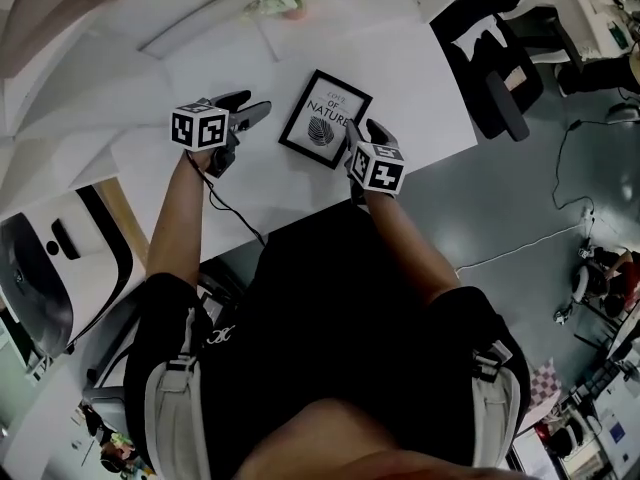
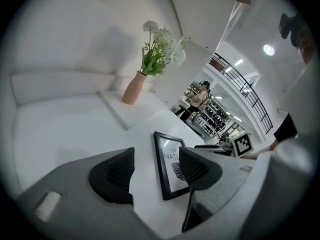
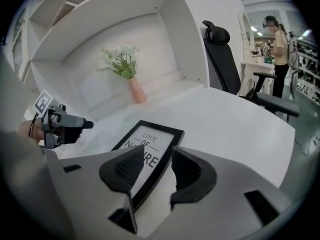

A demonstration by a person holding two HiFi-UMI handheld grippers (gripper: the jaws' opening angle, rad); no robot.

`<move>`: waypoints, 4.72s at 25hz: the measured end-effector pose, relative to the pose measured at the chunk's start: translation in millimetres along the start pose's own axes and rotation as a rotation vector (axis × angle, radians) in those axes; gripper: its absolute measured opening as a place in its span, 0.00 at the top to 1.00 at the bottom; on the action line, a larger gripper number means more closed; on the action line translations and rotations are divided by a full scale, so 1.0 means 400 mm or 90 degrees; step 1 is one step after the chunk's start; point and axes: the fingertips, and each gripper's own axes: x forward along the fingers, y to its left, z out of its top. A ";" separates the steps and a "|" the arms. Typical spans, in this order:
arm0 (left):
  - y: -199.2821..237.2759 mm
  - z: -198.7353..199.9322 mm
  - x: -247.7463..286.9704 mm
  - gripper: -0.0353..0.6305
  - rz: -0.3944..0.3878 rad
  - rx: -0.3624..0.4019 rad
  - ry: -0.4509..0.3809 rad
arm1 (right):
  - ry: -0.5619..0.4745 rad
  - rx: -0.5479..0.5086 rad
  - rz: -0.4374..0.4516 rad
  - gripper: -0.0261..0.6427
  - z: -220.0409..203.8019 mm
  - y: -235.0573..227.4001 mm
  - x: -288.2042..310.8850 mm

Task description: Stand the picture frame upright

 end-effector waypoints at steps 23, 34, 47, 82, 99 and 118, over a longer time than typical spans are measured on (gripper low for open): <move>0.017 -0.052 0.024 0.52 -0.002 -0.036 0.037 | 0.160 0.116 0.002 0.82 -0.066 -0.040 0.074; -0.047 -0.067 0.044 0.52 -0.038 -0.115 0.013 | 0.189 0.166 0.130 0.85 -0.065 -0.048 0.073; -0.152 -0.165 0.123 0.53 -0.104 -0.205 0.078 | 0.191 0.172 0.201 0.85 -0.068 -0.044 0.068; -0.258 -0.068 0.117 0.81 -0.028 -0.032 -0.039 | -0.011 0.019 0.205 0.85 0.129 -0.029 -0.067; -0.542 0.269 -0.140 0.81 0.152 0.377 -0.375 | -0.433 -0.266 0.134 0.86 0.532 0.114 -0.464; -0.501 0.211 -0.231 0.81 0.271 0.334 -0.398 | -0.406 -0.291 0.238 0.86 0.512 0.222 -0.422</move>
